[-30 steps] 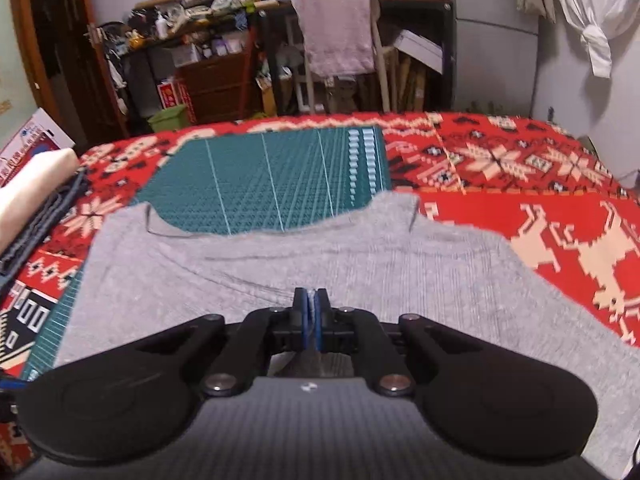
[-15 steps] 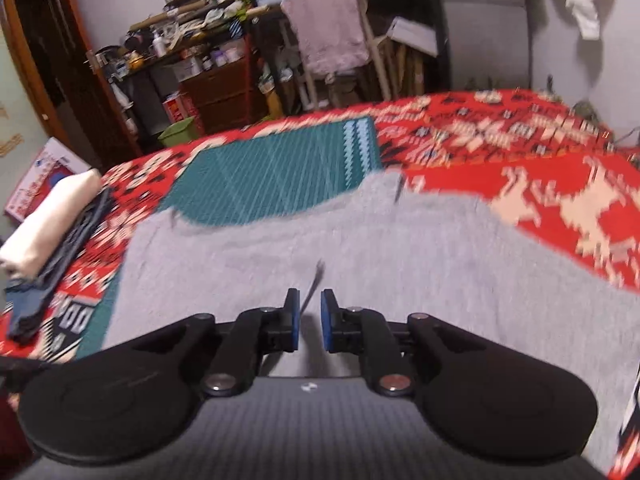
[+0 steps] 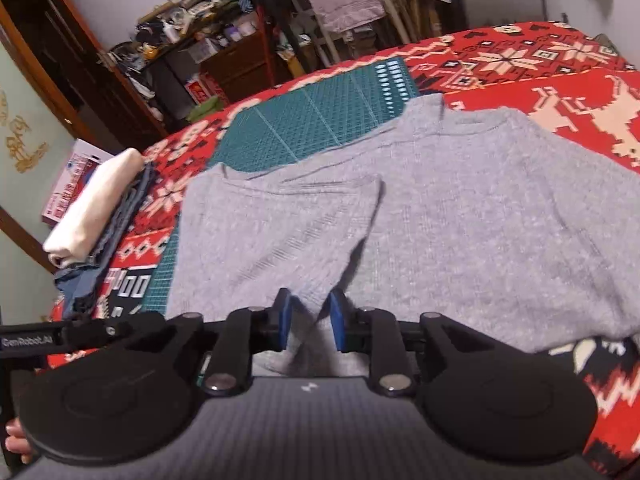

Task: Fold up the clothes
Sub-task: 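Close the right tool at the folded side edge to smooth it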

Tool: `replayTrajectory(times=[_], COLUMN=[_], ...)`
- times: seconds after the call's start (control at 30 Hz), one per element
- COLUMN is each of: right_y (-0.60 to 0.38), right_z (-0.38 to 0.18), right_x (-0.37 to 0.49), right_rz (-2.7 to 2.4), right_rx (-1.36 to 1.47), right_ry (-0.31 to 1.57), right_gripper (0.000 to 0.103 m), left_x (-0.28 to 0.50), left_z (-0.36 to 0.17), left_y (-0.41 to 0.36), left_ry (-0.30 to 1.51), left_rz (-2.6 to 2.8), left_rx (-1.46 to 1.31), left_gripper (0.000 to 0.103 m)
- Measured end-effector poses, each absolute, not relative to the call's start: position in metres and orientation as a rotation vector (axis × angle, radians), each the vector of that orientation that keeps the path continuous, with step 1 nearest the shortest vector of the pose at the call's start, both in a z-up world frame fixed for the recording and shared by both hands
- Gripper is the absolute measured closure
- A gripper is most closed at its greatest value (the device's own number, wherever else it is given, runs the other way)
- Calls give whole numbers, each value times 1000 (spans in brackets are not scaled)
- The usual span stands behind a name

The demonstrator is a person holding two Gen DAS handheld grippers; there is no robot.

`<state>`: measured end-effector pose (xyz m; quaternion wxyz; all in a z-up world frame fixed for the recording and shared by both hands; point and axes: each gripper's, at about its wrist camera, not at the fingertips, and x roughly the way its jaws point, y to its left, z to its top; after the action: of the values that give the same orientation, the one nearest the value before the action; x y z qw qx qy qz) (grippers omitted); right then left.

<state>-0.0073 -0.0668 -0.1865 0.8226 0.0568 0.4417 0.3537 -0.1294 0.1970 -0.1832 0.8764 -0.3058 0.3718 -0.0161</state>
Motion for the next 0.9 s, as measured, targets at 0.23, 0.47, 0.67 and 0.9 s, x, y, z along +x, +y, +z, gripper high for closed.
replayTrajectory(times=[0.23, 0.47, 0.67, 0.9], right_y=[-77, -84, -76, -71], right_z=[-178, -183, -180, -192], right_x=[-9, -5, -8, -9], right_rz=[725, 704, 737, 789], right_rx=[103, 139, 123, 138], right_ry=[919, 932, 914, 935], right_gripper=[102, 100, 83, 82], left_x=[-129, -127, -127, -126], left_z=[-180, -182, -182, -184], left_y=[195, 192, 191, 188], left_ry=[766, 776, 779, 784], left_rz=[-41, -35, -34, -41], left_rx=[-628, -608, -597, -597], left_gripper=[87, 87, 87, 87])
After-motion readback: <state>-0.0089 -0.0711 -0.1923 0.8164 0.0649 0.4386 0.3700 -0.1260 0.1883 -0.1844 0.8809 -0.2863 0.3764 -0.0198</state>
